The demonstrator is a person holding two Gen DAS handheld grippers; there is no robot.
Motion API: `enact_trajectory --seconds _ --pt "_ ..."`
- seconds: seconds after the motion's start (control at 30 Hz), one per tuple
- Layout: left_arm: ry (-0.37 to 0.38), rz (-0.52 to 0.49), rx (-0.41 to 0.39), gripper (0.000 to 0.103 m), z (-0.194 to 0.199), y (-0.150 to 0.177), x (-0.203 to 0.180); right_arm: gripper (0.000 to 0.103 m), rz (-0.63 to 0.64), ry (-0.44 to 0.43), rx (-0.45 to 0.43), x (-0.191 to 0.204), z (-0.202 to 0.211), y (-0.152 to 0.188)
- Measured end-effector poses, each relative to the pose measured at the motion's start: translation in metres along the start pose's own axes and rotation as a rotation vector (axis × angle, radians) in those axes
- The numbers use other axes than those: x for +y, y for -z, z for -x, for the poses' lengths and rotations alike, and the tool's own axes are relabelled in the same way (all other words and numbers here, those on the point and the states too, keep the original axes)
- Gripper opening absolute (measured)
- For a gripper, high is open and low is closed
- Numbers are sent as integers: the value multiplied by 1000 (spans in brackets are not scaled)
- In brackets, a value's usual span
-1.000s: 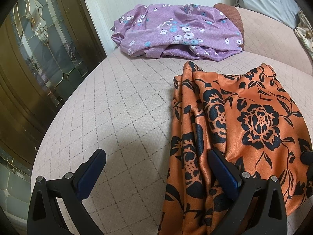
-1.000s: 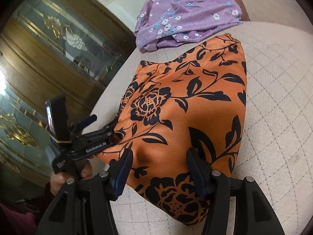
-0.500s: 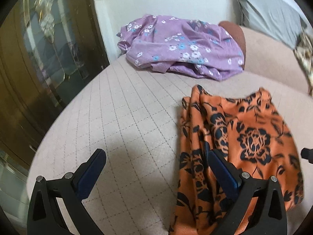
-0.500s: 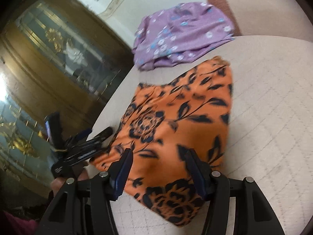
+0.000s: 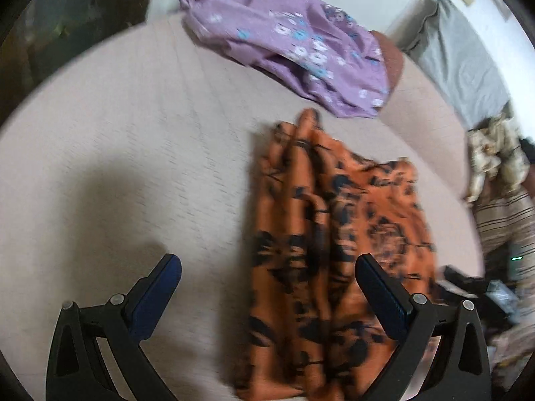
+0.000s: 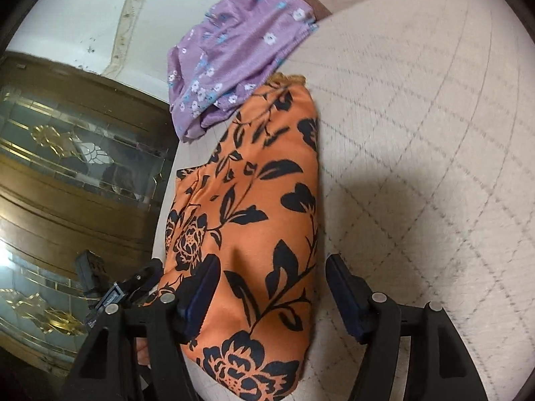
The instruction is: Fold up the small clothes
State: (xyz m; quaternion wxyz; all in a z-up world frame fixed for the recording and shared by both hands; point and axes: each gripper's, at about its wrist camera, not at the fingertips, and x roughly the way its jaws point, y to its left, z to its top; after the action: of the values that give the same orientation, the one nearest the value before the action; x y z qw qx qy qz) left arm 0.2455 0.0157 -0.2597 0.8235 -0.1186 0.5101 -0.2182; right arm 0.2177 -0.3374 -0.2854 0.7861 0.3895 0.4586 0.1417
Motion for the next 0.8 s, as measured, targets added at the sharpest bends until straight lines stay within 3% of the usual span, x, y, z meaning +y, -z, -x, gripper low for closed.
enact_trajectory --seconds 0.1,0.3,0.47,0.57,0.6,0.63,0.67,0.73,0.8 --pt "74 14 20 103 -6 0 -7 70 -31 -24 14 -7 -10 -1" --pt "98 0 140 103 -33 3 -20 70 -85 -107 30 -17 -25 -3" --pt "79 -63 159 103 -39 6 -31 70 -73 -148 21 -16 -35 -7" --pt "123 -41 158 102 -41 3 -30 69 -43 -140 5 -10 -40 -7" --pt "152 -27 157 100 -42 3 -31 62 -24 -126 -1 -7 -43 -7" --pt "169 -20 158 83 -42 2 -31 56 -1 -104 -6 -4 -45 -6" --pt "177 -13 170 73 -45 2 -33 48 11 -97 -7 -2 -48 -5" --pt "120 -27 155 63 -45 3 -37 43 15 -101 -25 0 -50 -3" --pt "113 -35 141 56 -43 4 -40 40 40 -79 -38 6 -49 -2"
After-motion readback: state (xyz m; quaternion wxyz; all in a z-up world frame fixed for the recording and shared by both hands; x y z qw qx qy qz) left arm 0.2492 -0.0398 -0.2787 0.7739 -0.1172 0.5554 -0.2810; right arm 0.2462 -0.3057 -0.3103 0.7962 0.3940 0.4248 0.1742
